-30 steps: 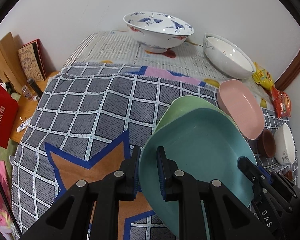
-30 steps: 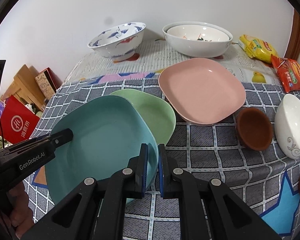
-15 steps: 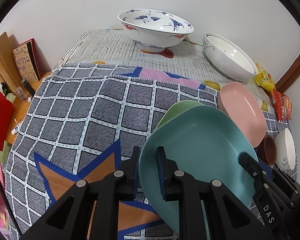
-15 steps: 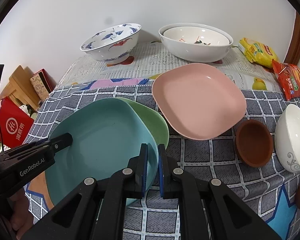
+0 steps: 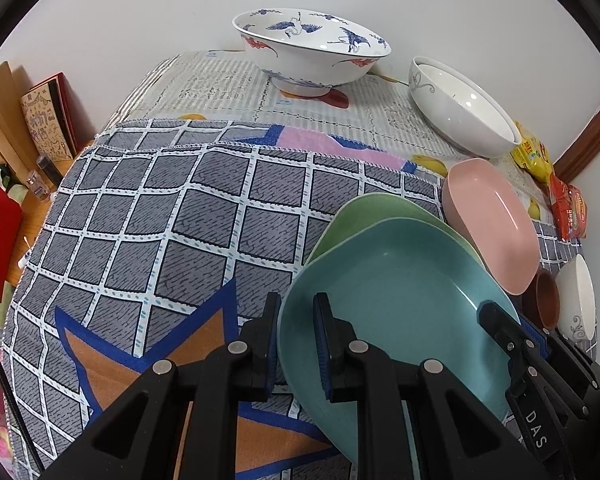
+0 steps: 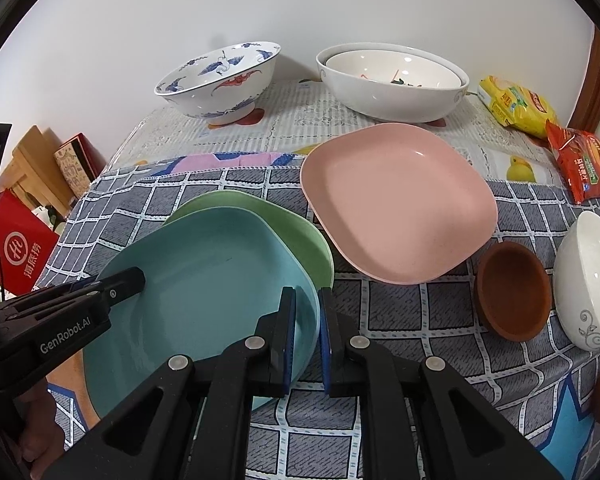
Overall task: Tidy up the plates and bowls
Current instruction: 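Slide the light-blue plate onto the green plate with both grippers, then lower the light-blue plate onto the green plate and open both grippers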
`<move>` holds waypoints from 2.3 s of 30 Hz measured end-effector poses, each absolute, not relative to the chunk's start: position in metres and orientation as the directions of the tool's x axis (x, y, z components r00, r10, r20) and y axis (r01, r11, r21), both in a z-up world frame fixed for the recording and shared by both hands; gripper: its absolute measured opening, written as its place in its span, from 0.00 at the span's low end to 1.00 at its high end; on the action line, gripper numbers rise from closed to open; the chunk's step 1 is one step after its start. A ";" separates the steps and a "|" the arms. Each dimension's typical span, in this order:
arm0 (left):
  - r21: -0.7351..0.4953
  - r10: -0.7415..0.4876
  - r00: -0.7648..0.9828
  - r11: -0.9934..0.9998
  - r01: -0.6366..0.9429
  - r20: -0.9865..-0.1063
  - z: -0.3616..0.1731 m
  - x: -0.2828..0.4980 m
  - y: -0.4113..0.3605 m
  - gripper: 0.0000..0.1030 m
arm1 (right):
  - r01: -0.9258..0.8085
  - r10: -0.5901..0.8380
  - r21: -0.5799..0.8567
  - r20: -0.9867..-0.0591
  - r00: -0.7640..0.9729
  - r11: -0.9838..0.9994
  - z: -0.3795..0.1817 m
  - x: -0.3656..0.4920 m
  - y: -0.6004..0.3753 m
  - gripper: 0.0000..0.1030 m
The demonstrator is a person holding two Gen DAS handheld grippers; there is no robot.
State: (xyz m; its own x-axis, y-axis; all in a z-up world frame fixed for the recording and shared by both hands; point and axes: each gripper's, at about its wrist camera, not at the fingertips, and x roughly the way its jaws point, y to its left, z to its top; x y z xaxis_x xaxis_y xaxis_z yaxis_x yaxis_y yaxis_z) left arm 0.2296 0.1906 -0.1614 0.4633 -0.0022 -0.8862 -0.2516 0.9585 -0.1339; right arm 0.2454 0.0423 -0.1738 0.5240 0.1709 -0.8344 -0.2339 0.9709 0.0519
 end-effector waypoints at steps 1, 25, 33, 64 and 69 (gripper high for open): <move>-0.136 -0.004 0.463 0.958 -0.253 -0.886 -0.162 0.229 0.191 0.15 | -0.234 0.169 0.049 -0.834 0.525 0.971 -0.174 0.246 0.042 0.12; -0.156 -0.036 0.444 0.958 -0.239 -0.896 -0.168 0.231 0.192 0.16 | -0.246 0.154 0.019 -0.826 0.543 0.969 -0.173 0.263 0.045 0.15; -0.154 -0.036 0.453 0.961 -0.228 -0.891 -0.160 0.221 0.193 0.20 | -0.236 0.168 0.041 -0.822 0.544 0.971 -0.164 0.252 0.039 0.34; -0.132 -0.003 0.491 0.964 -0.229 -0.871 -0.134 0.189 0.195 0.35 | -0.248 0.168 0.038 -0.833 0.527 0.968 -0.169 0.229 0.034 0.17; -0.107 0.014 0.504 0.972 -0.209 -0.863 -0.123 0.192 0.180 0.35 | -0.209 0.114 -0.009 -0.814 0.569 0.978 -0.151 0.226 0.012 0.39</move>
